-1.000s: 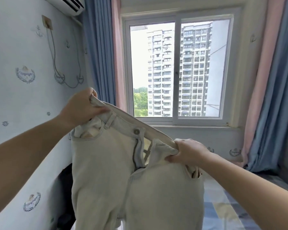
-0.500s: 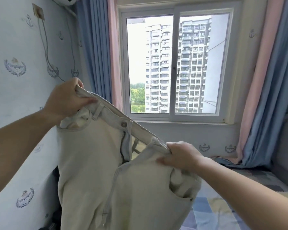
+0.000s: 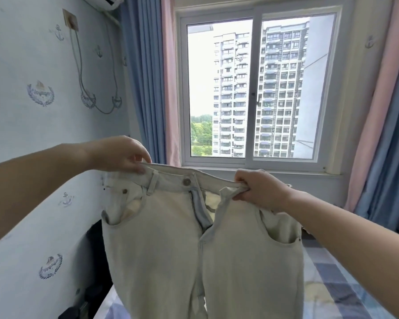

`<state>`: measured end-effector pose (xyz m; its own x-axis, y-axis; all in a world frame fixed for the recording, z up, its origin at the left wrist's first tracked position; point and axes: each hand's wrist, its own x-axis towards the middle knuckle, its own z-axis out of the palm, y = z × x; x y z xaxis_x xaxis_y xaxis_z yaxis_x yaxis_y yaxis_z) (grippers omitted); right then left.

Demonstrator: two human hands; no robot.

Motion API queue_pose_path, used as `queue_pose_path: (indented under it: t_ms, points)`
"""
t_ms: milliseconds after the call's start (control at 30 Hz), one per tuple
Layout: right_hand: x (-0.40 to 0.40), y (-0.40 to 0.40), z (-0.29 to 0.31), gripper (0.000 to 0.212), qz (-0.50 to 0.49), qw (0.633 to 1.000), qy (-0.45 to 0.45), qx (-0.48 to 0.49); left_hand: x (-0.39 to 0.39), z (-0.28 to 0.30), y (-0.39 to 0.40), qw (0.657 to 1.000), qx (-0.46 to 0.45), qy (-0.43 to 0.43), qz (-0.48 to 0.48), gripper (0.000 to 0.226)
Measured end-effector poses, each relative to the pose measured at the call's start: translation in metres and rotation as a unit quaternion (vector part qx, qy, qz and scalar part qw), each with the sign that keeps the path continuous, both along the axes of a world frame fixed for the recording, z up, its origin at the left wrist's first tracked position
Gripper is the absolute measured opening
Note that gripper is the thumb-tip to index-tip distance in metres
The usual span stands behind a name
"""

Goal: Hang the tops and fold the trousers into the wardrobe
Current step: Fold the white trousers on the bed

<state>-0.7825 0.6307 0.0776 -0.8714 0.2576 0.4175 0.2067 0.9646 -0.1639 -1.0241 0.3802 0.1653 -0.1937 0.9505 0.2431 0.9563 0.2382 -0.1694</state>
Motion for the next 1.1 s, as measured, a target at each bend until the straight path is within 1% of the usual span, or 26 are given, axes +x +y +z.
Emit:
queue_pose_path:
  t_ms: [67,133,233,300,367,400,467,533,600,633,700,833,900,933,1000,1100]
  points:
    - [-0.002,-0.002,0.0,0.029,0.007,0.999,0.001,-0.042,-0.001,-0.006,0.002,0.999,0.027,-0.015,-0.019,0.026]
    - [0.0,-0.004,0.003,0.037,0.001,0.998,-0.005,-0.058,-0.001,-0.009,0.004,0.999,0.038,-0.007,-0.026,0.024]
    - [0.004,-0.004,0.008,0.034,-0.027,0.999,-0.019,0.011,0.001,-0.008,0.005,0.998,0.042,0.051,-0.005,0.019]
    - [0.005,-0.004,0.01,0.042,-0.065,0.996,-0.03,0.047,0.007,-0.006,0.004,0.994,0.052,0.099,0.019,0.028]
    - [0.006,-0.003,0.011,0.048,-0.086,0.995,-0.032,0.032,0.013,-0.004,0.006,0.988,0.066,0.135,0.037,0.037]
    - [0.007,-0.003,0.011,0.049,-0.076,0.997,-0.031,0.01,0.017,-0.003,0.008,0.986,0.071,0.148,0.04,0.036]
    - [0.008,-0.003,0.011,0.045,-0.019,0.998,-0.038,-0.042,0.023,-0.002,0.012,0.985,0.065,0.152,0.041,0.026]
    - [0.009,-0.005,0.012,0.032,0.032,0.994,-0.076,-0.067,0.027,-0.003,0.014,0.987,0.051,0.148,0.029,0.031]
    - [0.013,-0.007,0.014,0.017,0.047,0.988,-0.125,-0.082,0.028,-0.004,0.016,0.986,0.052,0.16,0.015,0.031]
    - [0.015,-0.007,0.014,0.016,0.05,0.984,-0.142,-0.092,0.028,-0.004,0.016,0.984,0.058,0.166,0.012,0.029]
    - [0.019,-0.005,0.012,0.027,0.042,0.983,-0.147,-0.097,0.029,-0.004,0.016,0.983,0.067,0.173,0.007,0.025]
    - [0.024,-0.001,0.007,0.043,-0.017,0.995,-0.088,-0.041,0.033,-0.003,0.017,0.982,0.05,0.184,0.011,0.028]
    - [0.024,-0.002,0.005,0.049,-0.037,0.997,-0.061,0.003,0.038,-0.003,0.018,0.98,0.06,0.191,0.006,0.043]
    - [0.025,-0.004,0.005,0.051,-0.047,0.997,-0.054,0.027,0.04,-0.003,0.017,0.978,0.081,0.193,-0.007,0.051]
    - [0.027,-0.008,0.006,0.05,-0.063,0.995,-0.049,0.064,0.044,-0.006,0.018,0.972,0.125,0.194,-0.042,0.061]
    - [0.035,-0.01,0.011,0.041,-0.075,0.993,-0.039,0.077,0.05,-0.008,0.026,0.972,0.132,0.184,-0.055,0.063]
